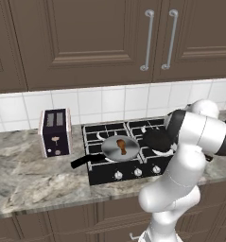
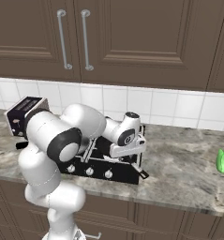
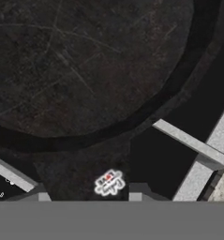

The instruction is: Place both pans onto different burners. Then place the corn and the chicken drumstick on different pans.

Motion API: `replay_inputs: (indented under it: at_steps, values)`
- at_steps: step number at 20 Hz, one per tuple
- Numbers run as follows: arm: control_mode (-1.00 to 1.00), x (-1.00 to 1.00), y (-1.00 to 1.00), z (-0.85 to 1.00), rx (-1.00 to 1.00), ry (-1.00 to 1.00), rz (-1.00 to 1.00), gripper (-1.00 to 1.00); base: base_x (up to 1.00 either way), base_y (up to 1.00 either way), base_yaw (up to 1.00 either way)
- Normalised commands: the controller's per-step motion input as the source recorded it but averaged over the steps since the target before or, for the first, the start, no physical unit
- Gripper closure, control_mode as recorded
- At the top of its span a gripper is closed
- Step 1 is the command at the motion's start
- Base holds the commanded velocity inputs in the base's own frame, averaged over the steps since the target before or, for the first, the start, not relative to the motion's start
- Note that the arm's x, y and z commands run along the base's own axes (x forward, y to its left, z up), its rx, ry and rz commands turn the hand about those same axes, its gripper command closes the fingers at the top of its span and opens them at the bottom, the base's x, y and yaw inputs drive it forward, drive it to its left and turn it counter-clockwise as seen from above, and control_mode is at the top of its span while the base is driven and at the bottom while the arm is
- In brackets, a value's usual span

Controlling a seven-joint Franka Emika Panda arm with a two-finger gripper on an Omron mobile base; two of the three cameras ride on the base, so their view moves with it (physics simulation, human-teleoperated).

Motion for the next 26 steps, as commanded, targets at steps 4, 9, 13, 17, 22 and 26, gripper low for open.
replay_inputs:
  at_steps: [4,9,13,17,22,26]
  values:
    - [-1.0,-0.1,0.0,0.1,0.0,0.0,0.0,-1.0,0.0,0.0,0.0]
    - [-1.0,-0.19,0.0,0.29,0.0,-0.01,0.0,-1.0,0.0,0.0,0.0]
    - [-1.0,-0.2,0.0,0.34,0.0,-0.01,0.0,-1.0,0.0,0.0,0.0]
    - [-1.0,-0.19,0.0,0.35,0.0,-0.03,0.0,-1.0,0.0,0.0,0.0]
    - [-1.0,-0.09,0.0,0.09,-0.02,-0.02,-0.01,-1.0,0.0,0.0,0.0]
    - [-1.0,-0.02,-0.04,0.01,-0.1,-0.06,-0.09,-1.0,0.0,0.0,0.0]
